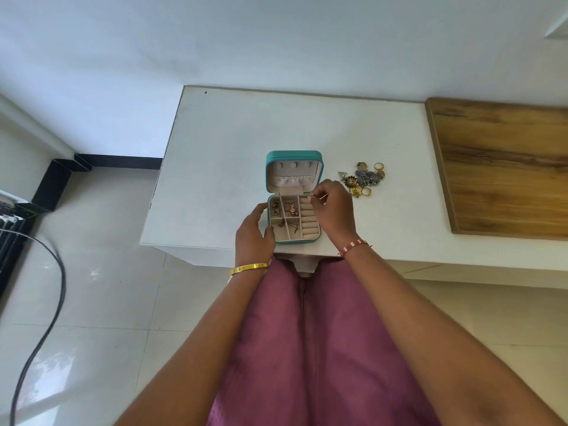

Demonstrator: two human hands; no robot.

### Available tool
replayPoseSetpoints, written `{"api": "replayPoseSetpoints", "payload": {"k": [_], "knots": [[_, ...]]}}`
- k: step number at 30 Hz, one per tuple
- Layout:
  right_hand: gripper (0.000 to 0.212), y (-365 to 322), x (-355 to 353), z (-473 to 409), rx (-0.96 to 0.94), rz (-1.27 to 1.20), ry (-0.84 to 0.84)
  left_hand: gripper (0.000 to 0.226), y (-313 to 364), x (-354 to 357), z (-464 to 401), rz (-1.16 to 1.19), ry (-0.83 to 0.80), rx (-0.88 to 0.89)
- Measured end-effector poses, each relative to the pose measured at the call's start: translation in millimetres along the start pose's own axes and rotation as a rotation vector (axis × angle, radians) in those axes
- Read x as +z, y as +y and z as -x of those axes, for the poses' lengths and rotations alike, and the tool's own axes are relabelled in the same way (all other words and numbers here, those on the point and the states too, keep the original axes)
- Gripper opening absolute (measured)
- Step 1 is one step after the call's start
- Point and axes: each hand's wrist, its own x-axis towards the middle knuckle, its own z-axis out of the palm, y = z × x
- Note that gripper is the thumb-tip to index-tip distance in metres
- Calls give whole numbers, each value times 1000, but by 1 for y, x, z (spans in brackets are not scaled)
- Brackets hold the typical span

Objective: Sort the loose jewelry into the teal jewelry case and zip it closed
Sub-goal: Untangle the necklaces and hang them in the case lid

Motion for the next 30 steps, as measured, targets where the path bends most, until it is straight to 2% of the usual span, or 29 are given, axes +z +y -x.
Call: {"api": "replayPoseSetpoints", "payload": {"k": [3, 6, 9, 14, 17, 23, 30], "knots": [[16, -12, -16, 3, 67, -202, 43, 46, 8, -2, 6, -40, 34, 50], [14, -24, -34, 7, 95, -320, 50, 45, 22, -3, 13, -36, 28, 135], [18, -42, -54, 17, 95, -416, 5, 44, 42, -2, 18, -14, -7, 191], [12, -77, -83, 37, 58, -622, -106, 40, 79, 0, 23, -7, -85, 262], [8, -88, -99, 46, 30, -624, -136, 24, 94, -1, 29, 13, -109, 256], [6, -79, -125, 49, 49, -570, -63, 23, 89, -9, 44, 203, -176, 152], [9, -60, -132, 53, 128, -520, -93, 25, 78, -15, 51, 298, -276, 48]]}}
